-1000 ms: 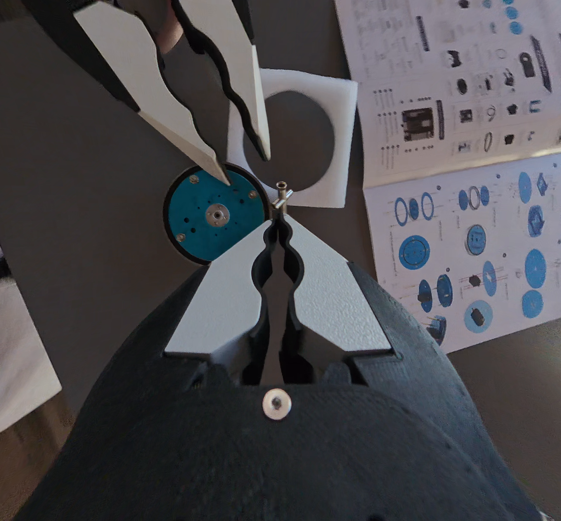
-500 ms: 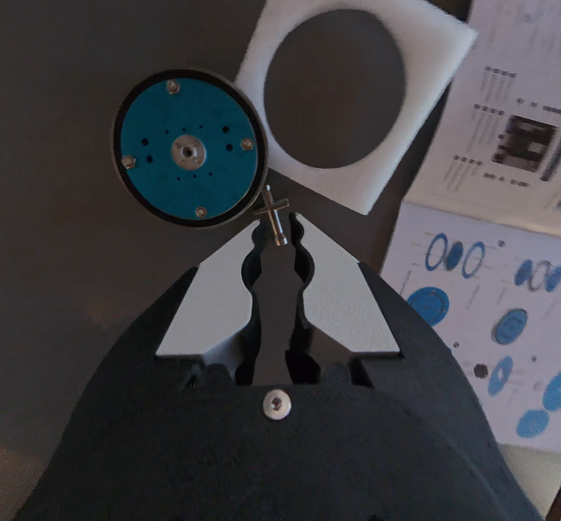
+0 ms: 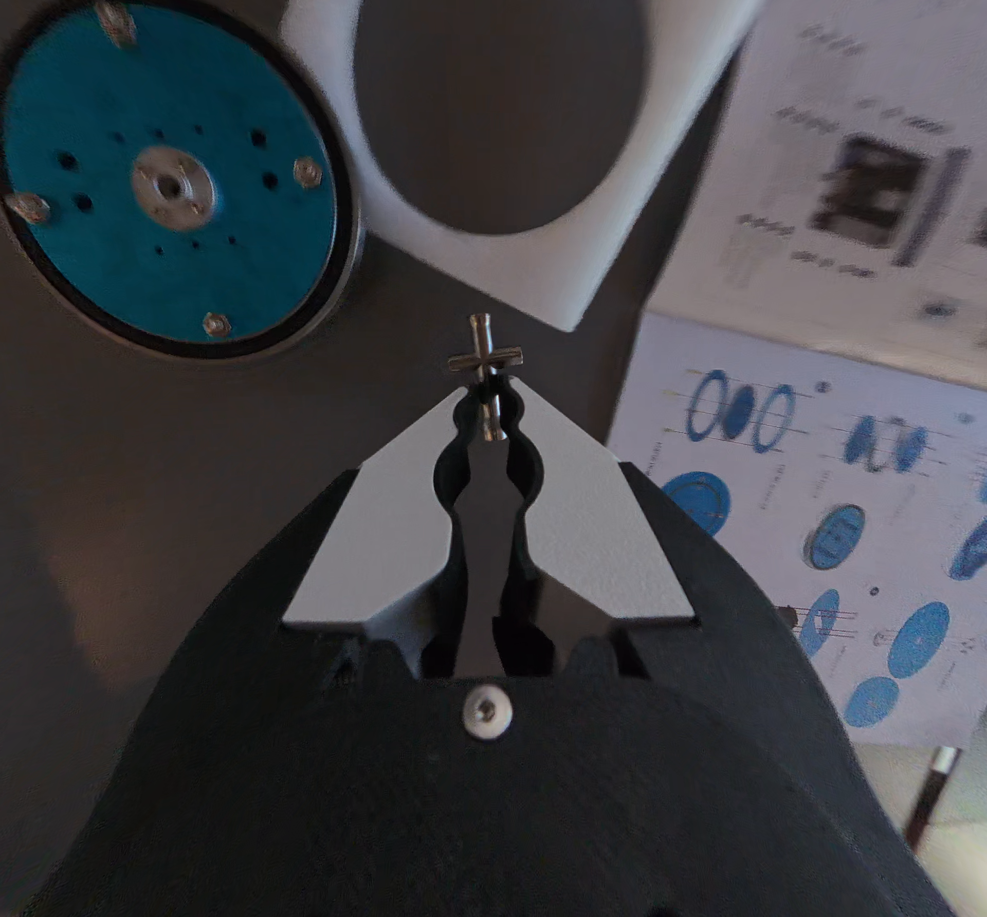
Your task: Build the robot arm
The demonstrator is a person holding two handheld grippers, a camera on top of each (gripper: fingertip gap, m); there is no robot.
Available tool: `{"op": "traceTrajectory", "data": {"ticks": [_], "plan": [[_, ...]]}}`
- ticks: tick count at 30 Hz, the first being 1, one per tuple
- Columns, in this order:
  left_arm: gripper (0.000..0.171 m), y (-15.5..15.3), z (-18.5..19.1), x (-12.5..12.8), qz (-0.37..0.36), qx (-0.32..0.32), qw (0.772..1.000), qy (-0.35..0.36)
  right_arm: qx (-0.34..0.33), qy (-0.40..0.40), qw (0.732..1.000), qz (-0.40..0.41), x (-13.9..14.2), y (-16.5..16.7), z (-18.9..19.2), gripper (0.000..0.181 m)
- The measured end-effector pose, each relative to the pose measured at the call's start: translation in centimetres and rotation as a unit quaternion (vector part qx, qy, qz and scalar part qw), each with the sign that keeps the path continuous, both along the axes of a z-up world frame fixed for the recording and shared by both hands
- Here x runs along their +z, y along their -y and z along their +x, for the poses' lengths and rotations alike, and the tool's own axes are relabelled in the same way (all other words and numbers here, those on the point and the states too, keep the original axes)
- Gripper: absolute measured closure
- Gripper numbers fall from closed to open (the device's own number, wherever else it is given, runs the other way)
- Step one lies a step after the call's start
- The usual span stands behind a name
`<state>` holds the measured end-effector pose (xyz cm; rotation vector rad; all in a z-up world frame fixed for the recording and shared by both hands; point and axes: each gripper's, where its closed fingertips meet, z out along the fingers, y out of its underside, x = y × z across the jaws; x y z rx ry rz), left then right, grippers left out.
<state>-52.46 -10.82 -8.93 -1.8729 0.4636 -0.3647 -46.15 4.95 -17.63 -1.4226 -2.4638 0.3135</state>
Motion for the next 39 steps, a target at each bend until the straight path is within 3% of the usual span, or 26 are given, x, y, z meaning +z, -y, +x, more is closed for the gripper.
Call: {"op": "traceTrajectory", "data": {"ticks": [2, 5, 9, 13, 16, 17, 21, 25, 26, 29, 32, 36, 39], "plan": [[0.148, -1.2, 0.7, 0.4, -0.004, 0.014, 0.998, 0.063, -0.029, -0.122, 0.991, -0.055, 3.0, 0.8, -1.3, 0.175], [0.146, -3.9, 2.0, 1.4, -0.002, 0.029, 0.987, 0.158, -0.028, -0.325, 0.943, -0.06, 8.8, 3.2, -3.1, 0.175], [0.137, -6.7, 4.3, 3.4, 0.017, 0.035, 0.968, 0.25, -0.025, -0.429, 0.902, 0.048, 12.3, 5.6, -2.8, 0.176], [0.151, -7.8, 4.5, 4.3, 0.064, 0.074, 0.963, 0.253, -0.021, -0.469, 0.881, 0.062, 12.9, 7.3, -2.0, 0.176], [0.156, -7.8, 5.8, 4.2, 0.059, 0.058, 0.964, 0.252, -0.03, -0.469, 0.88, 0.067, 12.4, 7.3, -1.7, 0.176], [0.165, -7.9, 5.8, 3.9, 0.057, 0.066, 0.966, 0.241, -0.025, -0.472, 0.879, 0.056, 12.3, 7.7, -1.7, 0.176], [0.166, -7.4, 6.3, 2.8, 0.039, 0.058, 0.986, 0.152, 0.016, -0.46, 0.887, 0.037, 11.3, 8.3, -1.1, 0.175], [0.166, -6.0, 7.1, 1.8, -0.012, -0.028, 0.999, 0.029, 0.075, -0.373, 0.92, -0.097, 10.2, 9.4, 0.3, 0.157], [0.166, -5.5, 7.5, 1.7, -0.03, -0.064, 0.998, -0.001, 0.089, -0.338, 0.927, -0.134, 9.9, 9.6, 0.6, 0.149], [0.166, -4.6, 7.5, 1.1, -0.095, -0.133, 0.982, -0.099, 0.133, -0.225, 0.938, -0.229, 9.1, 10.7, 1.4, 0.146], [0.166, -4.2, 7.1, 0.9, -0.148, -0.163, 0.96, -0.173, 0.151, -0.197, 0.945, -0.212, 8.9, 10.8, 0.5, 0.155], [0.165, -4.8, 7.0, 1.7, -0.175, -0.176, 0.952, -0.181, 0.162, -0.183, 0.943, -0.227, 9.5, 11.7, -0.1, 0.155], [0.165, -6.1, 7.1, 3.5, -0.152, -0.167, 0.968, -0.108, 0.137, -0.194, 0.946, -0.22, 9.2, 10.8, -0.7, 0.152]]}}
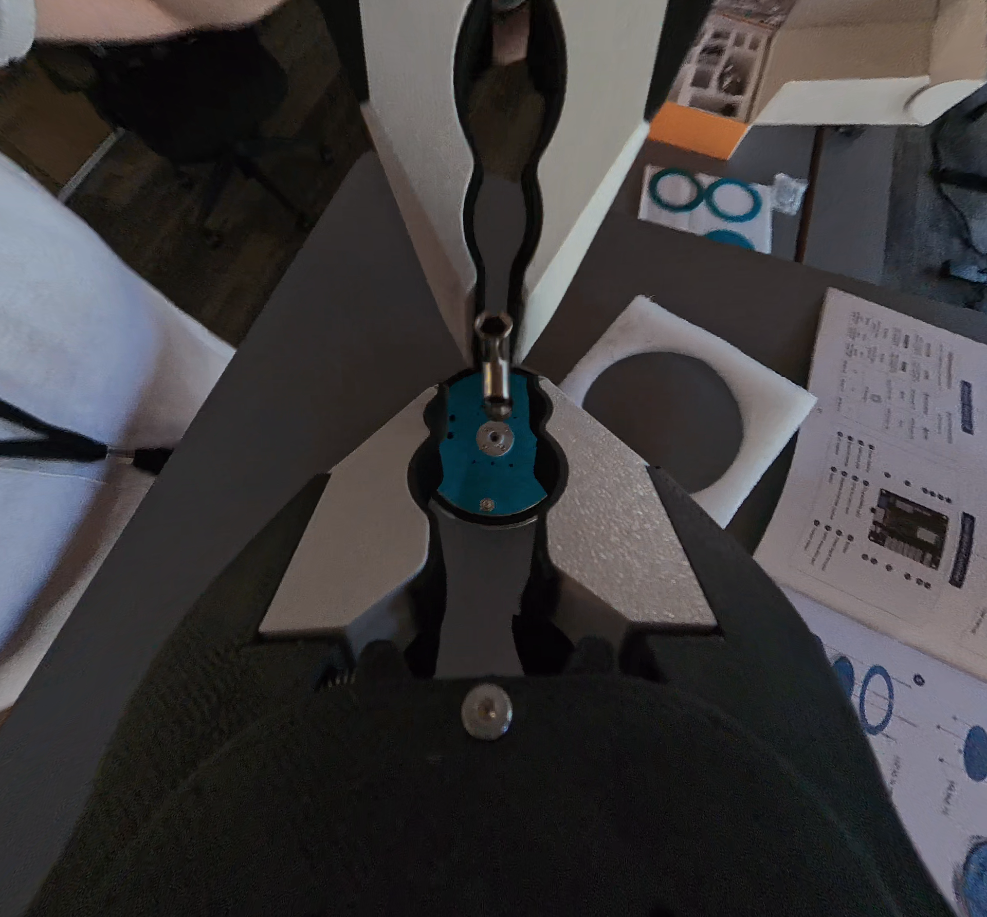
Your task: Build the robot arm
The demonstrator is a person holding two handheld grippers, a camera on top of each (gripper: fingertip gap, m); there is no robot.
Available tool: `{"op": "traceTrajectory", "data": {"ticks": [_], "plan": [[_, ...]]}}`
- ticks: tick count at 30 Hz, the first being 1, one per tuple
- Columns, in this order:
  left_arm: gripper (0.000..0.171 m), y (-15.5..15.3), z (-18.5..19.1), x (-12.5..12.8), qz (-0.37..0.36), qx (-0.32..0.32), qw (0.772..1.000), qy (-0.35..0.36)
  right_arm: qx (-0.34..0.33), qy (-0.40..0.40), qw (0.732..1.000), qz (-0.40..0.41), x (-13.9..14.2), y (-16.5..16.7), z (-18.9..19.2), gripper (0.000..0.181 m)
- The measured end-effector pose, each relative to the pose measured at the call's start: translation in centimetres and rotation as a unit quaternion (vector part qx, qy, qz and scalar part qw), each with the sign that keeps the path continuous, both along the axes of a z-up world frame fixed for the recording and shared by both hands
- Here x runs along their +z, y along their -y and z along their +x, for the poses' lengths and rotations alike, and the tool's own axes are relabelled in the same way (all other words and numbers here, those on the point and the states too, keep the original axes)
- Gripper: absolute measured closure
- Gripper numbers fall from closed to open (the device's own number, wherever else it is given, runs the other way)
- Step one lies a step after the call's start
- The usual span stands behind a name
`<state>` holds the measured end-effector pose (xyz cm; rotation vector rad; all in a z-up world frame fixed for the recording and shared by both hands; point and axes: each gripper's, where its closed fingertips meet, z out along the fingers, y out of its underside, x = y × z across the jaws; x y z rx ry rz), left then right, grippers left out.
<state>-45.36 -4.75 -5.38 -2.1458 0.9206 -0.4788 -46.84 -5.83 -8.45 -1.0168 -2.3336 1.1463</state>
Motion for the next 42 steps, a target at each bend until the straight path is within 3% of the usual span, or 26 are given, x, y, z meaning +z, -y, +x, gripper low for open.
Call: {"op": "traceTrajectory", "data": {"ticks": [3, 6, 8, 12, 16, 21, 24, 27, 32, 33, 34, 35, 37, 40, 42], "plan": [[0.166, -1.3, -0.7, 2.4, 0.045, 0.051, 0.99, 0.123, -0.058, -0.059, 0.992, -0.098, 1.3, -1.2, -0.8, 0.154], [0.166, -1.4, -1.5, 4.4, 0.063, 0.085, 0.955, 0.278, -0.06, -0.112, 0.961, -0.244, 4.0, -1.5, -0.5, 0.158], [0.166, -1.3, -2.1, 4.1, 0.054, 0.091, 0.94, 0.323, -0.075, -0.132, 0.954, -0.26, 4.9, -2.6, -0.7, 0.158], [0.166, -1.5, -3.1, 1.5, 0.017, 0.087, 0.969, 0.229, -0.062, -0.054, 0.979, -0.189, 4.7, -3.3, -0.7, 0.148], [0.166, -1.0, -2.8, 0.9, -0.015, 0.048, 0.995, 0.082, -0.041, 0.0, 0.995, -0.086, 4.3, -3.2, -1.3, 0.139], [0.166, -0.3, -2.1, 0.4, -0.057, 0.011, 0.998, -0.018, 0.025, 0.054, 0.996, -0.073, 4.2, -0.5, -0.8, 0.153], [0.166, 0.0, -1.9, -0.4, -0.085, -0.002, 0.995, -0.045, 0.022, 0.058, 0.996, -0.057, 4.1, -0.6, -1.2, 0.168], [0.165, 0.1, -1.7, -0.8, -0.097, -0.009, 0.993, -0.063, 0.019, 0.07, 0.996, -0.055, 3.8, -0.6, -1.3, 0.17], [0.166, -0.3, -1.2, -0.5, -0.082, -0.012, 0.996, -0.044, 0.009, 0.053, 0.996, -0.066, 4.1, -1.0, -0.9, 0.174], [0.157, -0.4, -1.2, -0.2, -0.07, -0.01, 0.997, -0.03, -0.001, 0.042, 0.996, -0.081, 4.5, -1.3, -1.0, 0.174], [0.129, -0.2, -1.6, -0.2, -0.067, -0.002, 0.998, -0.021, -0.013, 0.03, 0.995, -0.096, 4.9, -1.6, -1.0, 0.174], [0.114, -0.1, -2.2, -0.4, -0.064, 0.01, 0.998, -0.012, -0.026, 0.016, 0.994, -0.109, 5.3, -2.1, -1.0, 0.174], [0.125, -0.3, -2.1, 0.1, -0.027, 0.03, 0.996, 0.08, -0.039, -0.015, 0.99, -0.137, 6.0, -2.6, -0.9, 0.174], [0.136, -1.1, -0.9, 1.7, 0.024, 0.04, 0.969, 0.242, -0.054, -0.046, 0.983, -0.171, 6.7, -3.0, -0.8, 0.174], [0.14, -1.8, -1.0, 0.8, 0.056, 0.057, 0.967, 0.241, -0.06, -0.062, 0.979, -0.183, 6.9, -3.3, -0.7, 0.174]]}}
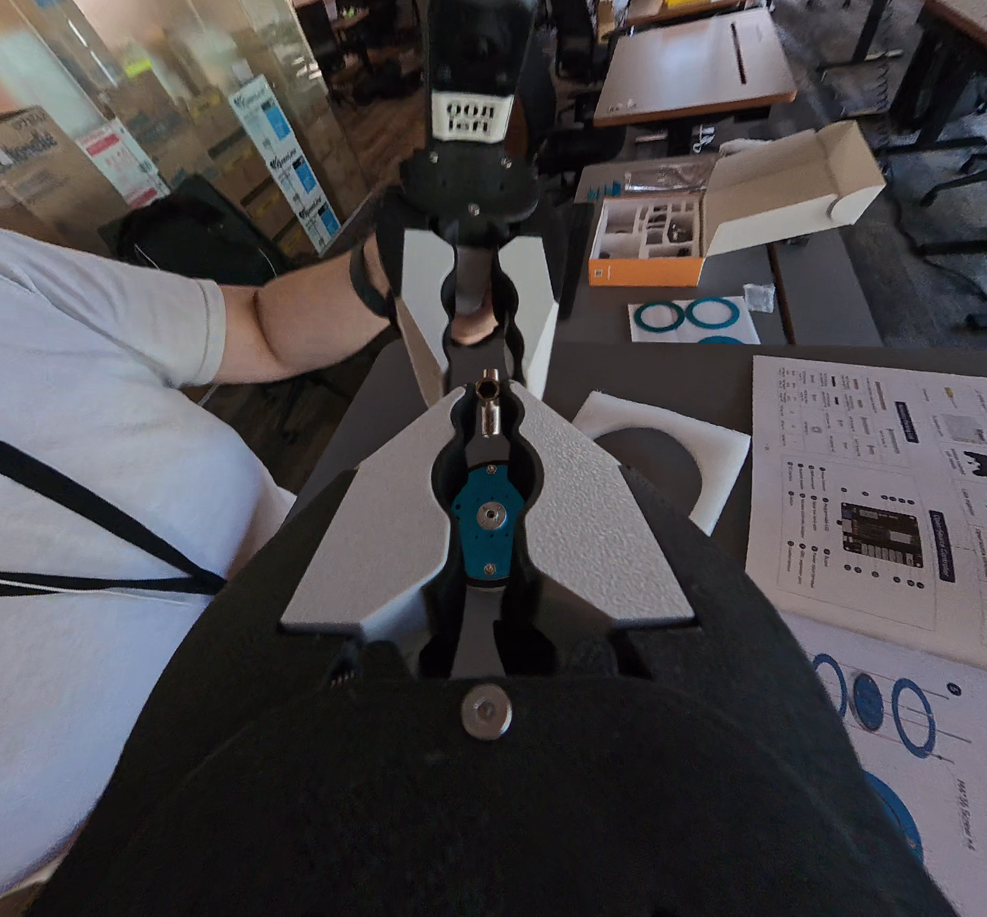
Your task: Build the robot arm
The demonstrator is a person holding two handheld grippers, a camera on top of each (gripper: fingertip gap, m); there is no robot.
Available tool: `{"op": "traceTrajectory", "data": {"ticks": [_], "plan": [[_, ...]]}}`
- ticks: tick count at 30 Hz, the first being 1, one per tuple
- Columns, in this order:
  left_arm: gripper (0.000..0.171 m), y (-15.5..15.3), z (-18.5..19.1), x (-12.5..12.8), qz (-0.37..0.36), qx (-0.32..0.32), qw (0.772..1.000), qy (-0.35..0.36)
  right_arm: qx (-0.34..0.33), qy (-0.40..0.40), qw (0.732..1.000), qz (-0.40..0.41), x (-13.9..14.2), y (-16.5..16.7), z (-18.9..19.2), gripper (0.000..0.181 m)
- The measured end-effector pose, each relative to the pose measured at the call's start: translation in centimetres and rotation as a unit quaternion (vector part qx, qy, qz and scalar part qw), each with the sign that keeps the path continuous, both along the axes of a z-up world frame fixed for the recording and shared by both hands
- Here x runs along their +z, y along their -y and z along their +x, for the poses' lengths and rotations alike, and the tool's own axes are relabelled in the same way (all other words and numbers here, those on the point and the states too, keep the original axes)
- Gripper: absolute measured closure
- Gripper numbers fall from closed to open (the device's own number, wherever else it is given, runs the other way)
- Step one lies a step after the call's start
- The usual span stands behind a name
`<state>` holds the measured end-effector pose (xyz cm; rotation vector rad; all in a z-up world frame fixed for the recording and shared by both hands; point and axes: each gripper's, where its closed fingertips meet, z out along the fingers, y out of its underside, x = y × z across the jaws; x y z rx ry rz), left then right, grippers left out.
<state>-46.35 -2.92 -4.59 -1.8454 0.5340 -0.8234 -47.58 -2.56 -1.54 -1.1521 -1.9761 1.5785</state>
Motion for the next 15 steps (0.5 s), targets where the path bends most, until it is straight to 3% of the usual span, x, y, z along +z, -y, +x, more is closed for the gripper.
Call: {"op": "traceTrajectory", "data": {"ticks": [6, 11, 15], "plan": [[0.162, -0.6, 0.2, -0.6, 0.07, 0.029, 0.996, -0.047, 0.002, -0.013, 0.999, -0.039, 0.2, -0.2, 0.4, 0.174], [0.162, 0.2, 0.9, -1.1, 0.043, -0.002, 0.998, -0.054, 0.039, 0.005, 0.998, -0.047, -0.6, 0.5, 1.2, 0.172], [0.162, 0.3, 1.4, -1.4, 0.032, -0.007, 0.998, -0.058, 0.057, 0.08, 0.995, -0.001, -2.8, 1.4, 1.2, 0.165]]}}
